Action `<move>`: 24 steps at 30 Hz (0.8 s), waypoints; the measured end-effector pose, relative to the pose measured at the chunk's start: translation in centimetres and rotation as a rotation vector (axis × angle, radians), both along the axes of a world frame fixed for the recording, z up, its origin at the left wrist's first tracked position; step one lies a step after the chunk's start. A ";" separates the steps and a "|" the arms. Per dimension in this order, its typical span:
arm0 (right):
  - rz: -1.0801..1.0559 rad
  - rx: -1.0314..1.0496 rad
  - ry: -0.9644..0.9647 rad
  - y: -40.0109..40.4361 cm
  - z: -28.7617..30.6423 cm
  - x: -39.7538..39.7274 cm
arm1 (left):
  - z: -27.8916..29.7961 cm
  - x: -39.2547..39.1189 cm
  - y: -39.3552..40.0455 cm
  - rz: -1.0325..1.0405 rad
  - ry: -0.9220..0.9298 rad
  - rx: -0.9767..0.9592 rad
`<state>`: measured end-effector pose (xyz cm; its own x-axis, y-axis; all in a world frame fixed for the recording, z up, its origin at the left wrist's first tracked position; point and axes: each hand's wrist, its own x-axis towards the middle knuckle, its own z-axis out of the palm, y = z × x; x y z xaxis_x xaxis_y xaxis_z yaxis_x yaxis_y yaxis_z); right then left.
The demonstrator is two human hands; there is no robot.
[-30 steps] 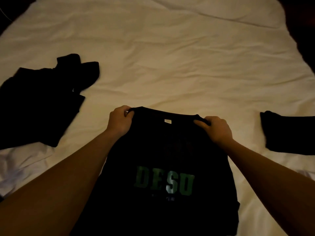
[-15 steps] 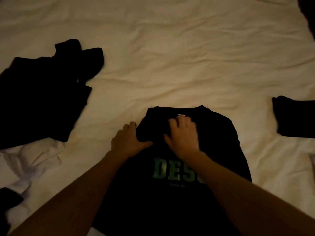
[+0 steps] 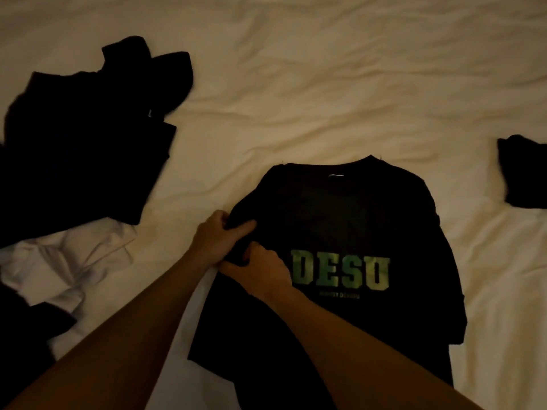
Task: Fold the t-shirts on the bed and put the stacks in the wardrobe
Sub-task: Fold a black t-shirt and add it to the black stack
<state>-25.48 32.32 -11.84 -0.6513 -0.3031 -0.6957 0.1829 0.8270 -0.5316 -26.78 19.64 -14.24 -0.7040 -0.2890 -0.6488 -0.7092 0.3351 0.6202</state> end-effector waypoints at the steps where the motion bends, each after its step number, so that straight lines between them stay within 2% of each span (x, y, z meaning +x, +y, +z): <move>1: 0.098 0.019 -0.006 -0.4 -0.1 -0.1 | -0.3 0.3 -0.1 -0.091 -0.027 -0.053; 3: 0.253 0.094 0.007 -0.9 -0.3 -0.5 | -0.8 0.2 -0.8 -0.174 -0.035 -0.143; 4: 0.232 0.094 0.004 -1.2 -0.4 -0.7 | -0.7 0.0 -1.1 -0.158 -0.021 -0.125; 6: -0.013 -0.080 -0.081 -2.1 -0.4 -0.9 | -0.2 -0.6 -2.0 -0.109 0.025 -0.109; 8: -0.382 -0.364 -0.216 -3.5 0.2 -1.2 | 0.3 -1.1 -3.1 0.015 0.117 -0.143; 10: -0.568 -0.511 -0.298 -4.8 0.9 -1.6 | 0.9 -0.9 -4.5 0.181 0.143 -0.030; 12: -0.633 -0.583 -0.359 -6.0 0.9 -1.5 | 1.5 0.1 -5.2 0.207 0.075 0.161; 15: -0.632 -0.625 -0.436 -6.8 1.0 -1.5 | 2.6 2.0 -5.3 0.185 -0.015 0.469; 17: -0.613 -0.639 -0.416 -6.7 1.1 -2.0 | 3.0 3.0 -5.5 0.182 -0.036 0.598; 19: -0.691 -0.615 -0.311 -5.9 0.9 -2.5 | 2.6 4.1 -5.9 0.097 -0.016 0.562; 20: -0.692 -0.532 -0.214 -5.3 0.6 -2.6 | 2.4 4.5 -6.3 0.050 -0.009 0.483; 22: -0.531 -0.263 -0.016 -3.9 -0.1 -2.5 | 1.9 4.9 -7.2 0.028 0.021 0.327; 24: -0.352 -0.064 0.086 -2.9 -0.1 -1.9 | 1.6 4.6 -8.3 0.088 0.082 0.248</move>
